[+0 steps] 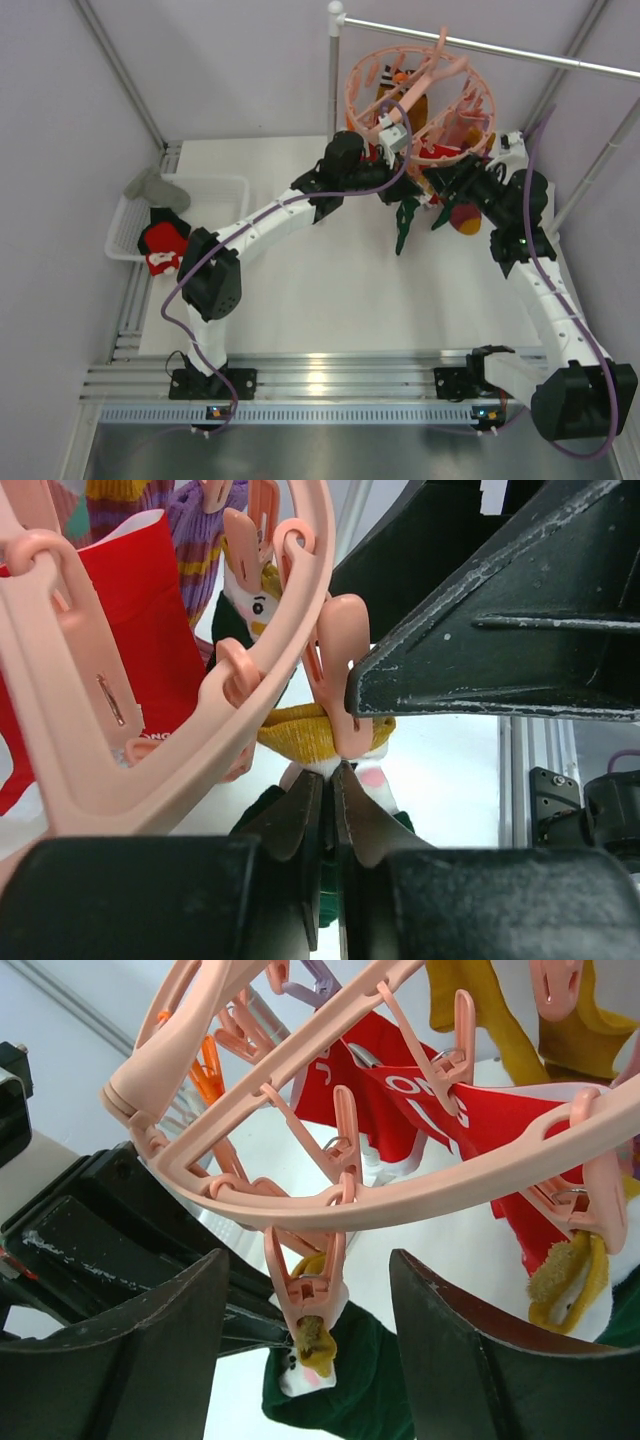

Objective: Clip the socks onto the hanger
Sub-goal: Clamp the sock onto the hanger.

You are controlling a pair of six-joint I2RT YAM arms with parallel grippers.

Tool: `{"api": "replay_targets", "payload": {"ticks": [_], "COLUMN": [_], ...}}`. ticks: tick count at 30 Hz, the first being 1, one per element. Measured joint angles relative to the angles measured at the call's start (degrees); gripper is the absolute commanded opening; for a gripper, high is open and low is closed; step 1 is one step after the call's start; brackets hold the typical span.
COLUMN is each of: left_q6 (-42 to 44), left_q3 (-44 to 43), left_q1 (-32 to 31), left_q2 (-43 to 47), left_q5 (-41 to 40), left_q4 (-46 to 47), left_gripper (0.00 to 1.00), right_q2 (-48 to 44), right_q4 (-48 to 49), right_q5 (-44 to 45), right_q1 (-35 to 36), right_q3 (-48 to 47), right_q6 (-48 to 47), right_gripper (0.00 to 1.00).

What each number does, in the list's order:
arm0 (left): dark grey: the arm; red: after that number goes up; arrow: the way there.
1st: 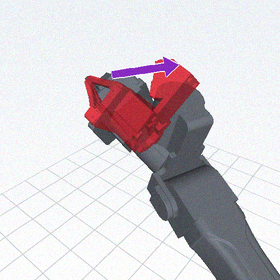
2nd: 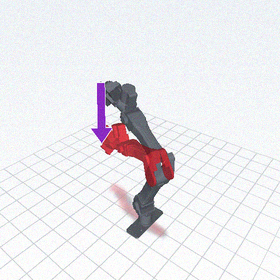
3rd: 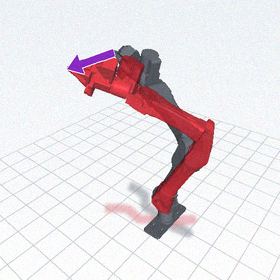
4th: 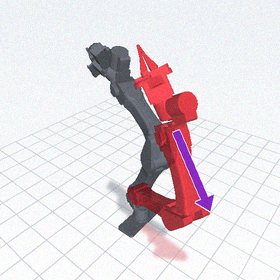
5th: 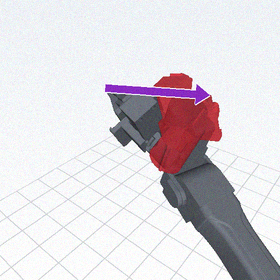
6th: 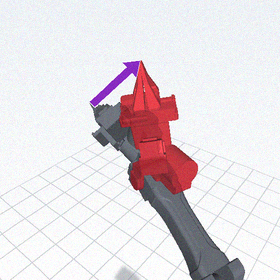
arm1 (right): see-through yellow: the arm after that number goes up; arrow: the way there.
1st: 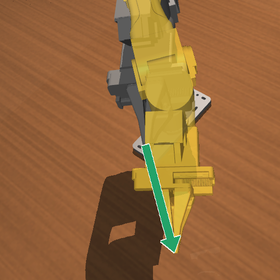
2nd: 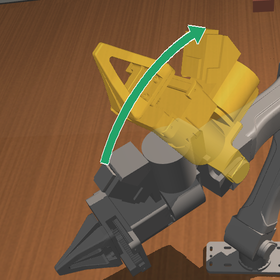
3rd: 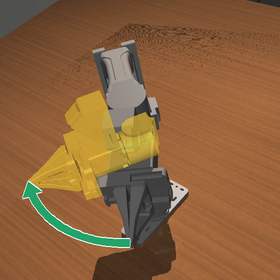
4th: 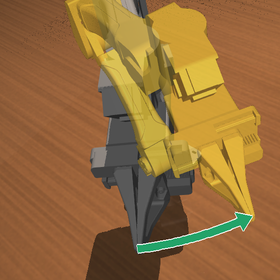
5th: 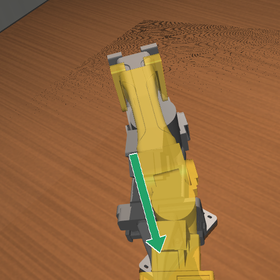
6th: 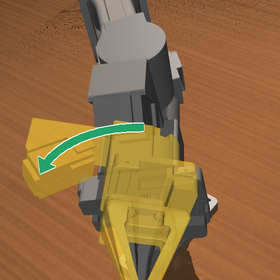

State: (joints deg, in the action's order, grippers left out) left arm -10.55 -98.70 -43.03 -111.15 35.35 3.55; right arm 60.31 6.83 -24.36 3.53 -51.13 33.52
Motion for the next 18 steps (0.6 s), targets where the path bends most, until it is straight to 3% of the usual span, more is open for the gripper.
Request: {"api": "replay_targets", "payload": {"ticks": [3, 4, 5, 12, 18], "left_q6": [0.04, 0.07, 0.15, 0.31, 1.46], "left_q3": [0.00, 0.00, 0.00, 0.44, 7.52], "left_q1": [-0.04, -0.04, -0.11, -0.24, 1.01], "left_q2": [0.00, 0.00, 0.00, 0.22, 5.79], "left_q5": [0.04, 0.02, 0.20, 0.11, -0.04], "left_q4": [0.42, 0.72, 1.05, 1.51, -0.90], "left_gripper": [0.35, 0.49, 0.53, 0.59, 0.63], "right_q2": [0.13, 0.20, 0.24, 0.74, 1.07], "right_q4": [-0.04, -0.04, -0.02, -0.81, -0.98], "right_q5": [0.00, 0.00, 0.02, 0.46, 0.52], "right_q1": [-0.02, -0.02, 0.00, -0.70, -4.74], "right_q3": [0.00, 0.00, 0.00, -0.81, -1.53], "right_q6": [0.07, 0.09, 0.09, -0.11, -0.81], "right_gripper": [0.64, 0.64, 0.64, 0.64, 0.64]}}
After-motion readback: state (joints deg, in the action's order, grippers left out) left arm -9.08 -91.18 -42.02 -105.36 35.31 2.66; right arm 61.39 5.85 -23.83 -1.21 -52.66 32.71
